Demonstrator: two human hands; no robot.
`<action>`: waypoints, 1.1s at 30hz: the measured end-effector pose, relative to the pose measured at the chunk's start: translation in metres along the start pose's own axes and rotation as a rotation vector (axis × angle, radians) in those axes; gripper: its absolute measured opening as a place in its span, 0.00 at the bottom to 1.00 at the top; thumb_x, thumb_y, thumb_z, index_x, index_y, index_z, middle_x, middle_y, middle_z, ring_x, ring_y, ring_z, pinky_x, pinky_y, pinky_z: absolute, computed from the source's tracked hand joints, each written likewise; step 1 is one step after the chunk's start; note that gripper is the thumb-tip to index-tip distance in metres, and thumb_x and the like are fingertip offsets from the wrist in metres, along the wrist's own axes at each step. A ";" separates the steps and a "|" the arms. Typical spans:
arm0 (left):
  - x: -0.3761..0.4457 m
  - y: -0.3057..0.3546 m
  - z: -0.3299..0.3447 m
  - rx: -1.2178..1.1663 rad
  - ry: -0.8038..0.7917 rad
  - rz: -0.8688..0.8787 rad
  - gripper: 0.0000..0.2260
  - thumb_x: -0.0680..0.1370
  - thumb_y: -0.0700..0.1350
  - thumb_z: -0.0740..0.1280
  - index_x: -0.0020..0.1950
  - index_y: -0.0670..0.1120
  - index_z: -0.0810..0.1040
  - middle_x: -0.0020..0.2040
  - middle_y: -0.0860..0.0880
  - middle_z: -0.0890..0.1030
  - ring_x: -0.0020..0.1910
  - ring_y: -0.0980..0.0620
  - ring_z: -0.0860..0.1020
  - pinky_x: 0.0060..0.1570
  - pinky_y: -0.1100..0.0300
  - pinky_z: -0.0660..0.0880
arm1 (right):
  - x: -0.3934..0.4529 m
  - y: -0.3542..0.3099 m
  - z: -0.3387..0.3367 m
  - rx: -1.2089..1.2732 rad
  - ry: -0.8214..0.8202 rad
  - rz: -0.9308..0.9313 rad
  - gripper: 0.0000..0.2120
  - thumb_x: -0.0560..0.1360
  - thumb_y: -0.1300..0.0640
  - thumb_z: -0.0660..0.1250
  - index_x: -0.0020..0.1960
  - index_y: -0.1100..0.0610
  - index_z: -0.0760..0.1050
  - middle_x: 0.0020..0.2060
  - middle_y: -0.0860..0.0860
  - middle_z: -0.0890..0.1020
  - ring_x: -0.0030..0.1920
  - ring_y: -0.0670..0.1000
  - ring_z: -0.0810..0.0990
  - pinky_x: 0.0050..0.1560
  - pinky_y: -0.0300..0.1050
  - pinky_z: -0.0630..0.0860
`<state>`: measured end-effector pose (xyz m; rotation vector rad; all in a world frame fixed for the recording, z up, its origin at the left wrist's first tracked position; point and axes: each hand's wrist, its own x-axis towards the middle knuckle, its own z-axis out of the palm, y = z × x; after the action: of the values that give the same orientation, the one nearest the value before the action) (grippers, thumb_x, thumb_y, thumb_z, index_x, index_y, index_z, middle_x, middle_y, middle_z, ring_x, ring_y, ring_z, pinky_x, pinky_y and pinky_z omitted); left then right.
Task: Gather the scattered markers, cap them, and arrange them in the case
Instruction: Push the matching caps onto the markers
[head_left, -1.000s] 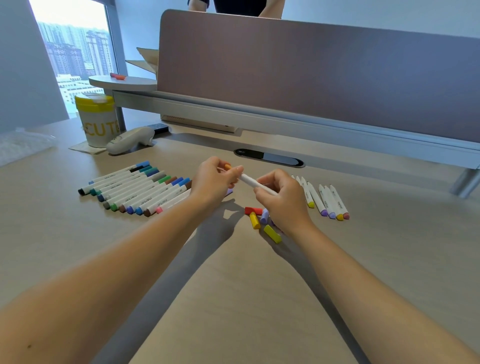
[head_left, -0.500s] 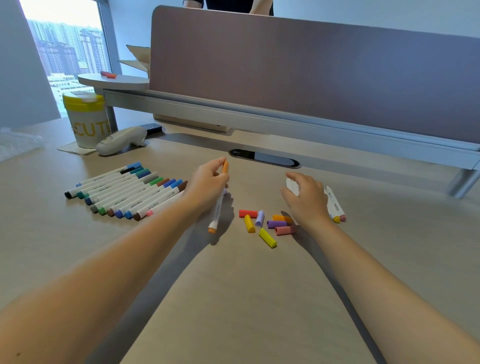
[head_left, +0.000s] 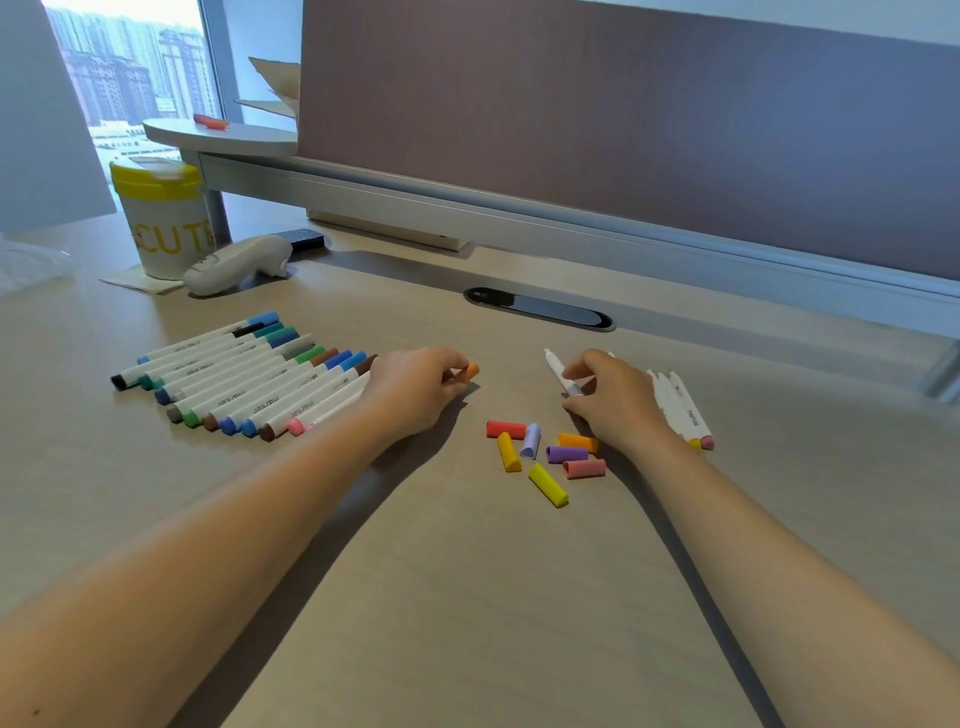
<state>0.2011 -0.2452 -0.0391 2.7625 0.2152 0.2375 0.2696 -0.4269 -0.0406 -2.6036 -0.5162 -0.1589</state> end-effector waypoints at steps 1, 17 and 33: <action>0.001 -0.001 0.001 0.041 -0.001 0.000 0.16 0.80 0.48 0.58 0.67 0.49 0.69 0.59 0.47 0.78 0.57 0.49 0.75 0.58 0.55 0.73 | 0.000 -0.001 -0.001 0.039 -0.016 -0.017 0.12 0.74 0.61 0.66 0.58 0.57 0.73 0.57 0.55 0.78 0.56 0.53 0.76 0.59 0.46 0.71; -0.009 0.015 0.009 -0.027 0.027 0.104 0.15 0.77 0.45 0.64 0.64 0.46 0.73 0.61 0.48 0.75 0.63 0.50 0.71 0.63 0.58 0.68 | -0.012 -0.016 -0.028 0.658 -0.096 0.124 0.21 0.74 0.69 0.62 0.67 0.62 0.66 0.52 0.57 0.75 0.48 0.55 0.79 0.46 0.43 0.78; -0.022 0.031 0.007 -0.054 0.106 0.055 0.13 0.78 0.47 0.62 0.61 0.46 0.74 0.56 0.47 0.79 0.53 0.51 0.76 0.54 0.60 0.72 | -0.029 -0.009 -0.025 0.494 -0.007 -0.016 0.10 0.77 0.61 0.61 0.56 0.62 0.73 0.46 0.54 0.76 0.36 0.43 0.72 0.35 0.33 0.69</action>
<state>0.1848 -0.2805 -0.0370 2.7078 0.1573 0.3983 0.2385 -0.4416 -0.0205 -2.1192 -0.5047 -0.0212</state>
